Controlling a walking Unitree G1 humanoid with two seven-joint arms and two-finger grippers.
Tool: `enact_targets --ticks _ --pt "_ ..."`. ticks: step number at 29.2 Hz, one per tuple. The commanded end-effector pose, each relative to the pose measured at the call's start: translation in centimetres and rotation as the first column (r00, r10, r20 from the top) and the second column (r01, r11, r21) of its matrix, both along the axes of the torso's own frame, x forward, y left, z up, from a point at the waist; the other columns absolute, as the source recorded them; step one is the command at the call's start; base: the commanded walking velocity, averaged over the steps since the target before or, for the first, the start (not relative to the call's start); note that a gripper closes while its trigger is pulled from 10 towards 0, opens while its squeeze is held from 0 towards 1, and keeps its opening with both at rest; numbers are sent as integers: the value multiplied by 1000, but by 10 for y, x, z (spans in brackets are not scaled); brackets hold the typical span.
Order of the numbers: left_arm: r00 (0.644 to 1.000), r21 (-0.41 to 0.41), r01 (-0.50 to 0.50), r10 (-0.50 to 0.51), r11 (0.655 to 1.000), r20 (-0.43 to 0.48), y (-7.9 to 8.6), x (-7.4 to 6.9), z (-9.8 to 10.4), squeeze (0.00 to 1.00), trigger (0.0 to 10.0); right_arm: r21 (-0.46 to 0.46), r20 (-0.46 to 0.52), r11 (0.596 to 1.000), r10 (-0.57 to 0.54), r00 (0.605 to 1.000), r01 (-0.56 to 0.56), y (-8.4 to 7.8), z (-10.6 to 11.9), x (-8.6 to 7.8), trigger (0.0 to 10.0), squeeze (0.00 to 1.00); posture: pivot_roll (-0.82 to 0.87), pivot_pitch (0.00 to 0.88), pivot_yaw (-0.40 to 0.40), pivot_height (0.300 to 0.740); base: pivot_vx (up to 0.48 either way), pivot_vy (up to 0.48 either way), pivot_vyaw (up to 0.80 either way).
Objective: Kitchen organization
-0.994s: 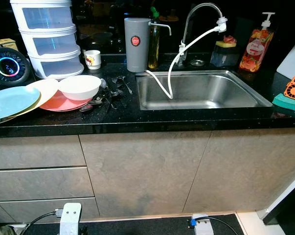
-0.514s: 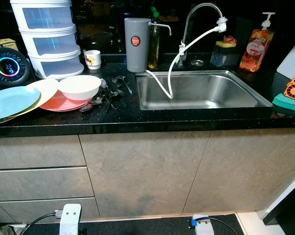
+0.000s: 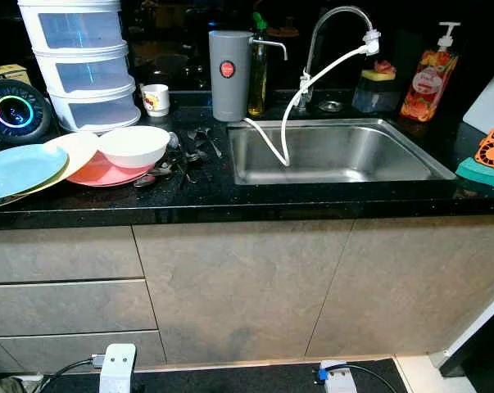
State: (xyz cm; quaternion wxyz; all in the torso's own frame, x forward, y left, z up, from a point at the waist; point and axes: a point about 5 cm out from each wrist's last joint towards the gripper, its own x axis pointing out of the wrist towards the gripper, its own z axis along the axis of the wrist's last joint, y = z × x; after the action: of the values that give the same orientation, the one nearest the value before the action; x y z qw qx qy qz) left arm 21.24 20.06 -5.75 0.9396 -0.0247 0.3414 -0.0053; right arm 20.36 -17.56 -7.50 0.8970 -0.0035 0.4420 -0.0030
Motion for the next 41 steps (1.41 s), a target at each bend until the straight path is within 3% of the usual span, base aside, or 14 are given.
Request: enact_targets --ticks 1,41 --pt "999 1 3 -3 1000 -38 -1 -7 -6 0 10000 2 -23 1000 8 1000 -8 3 -2 -3 10000 0 63 4 6 740 0 0 0" --pt "998 0 -59 59 998 -39 3 -11 -7 0 10000 -13 2 999 29 1000 -29 0 1 2 10000 0 84 21 -57 740 0 0 0"
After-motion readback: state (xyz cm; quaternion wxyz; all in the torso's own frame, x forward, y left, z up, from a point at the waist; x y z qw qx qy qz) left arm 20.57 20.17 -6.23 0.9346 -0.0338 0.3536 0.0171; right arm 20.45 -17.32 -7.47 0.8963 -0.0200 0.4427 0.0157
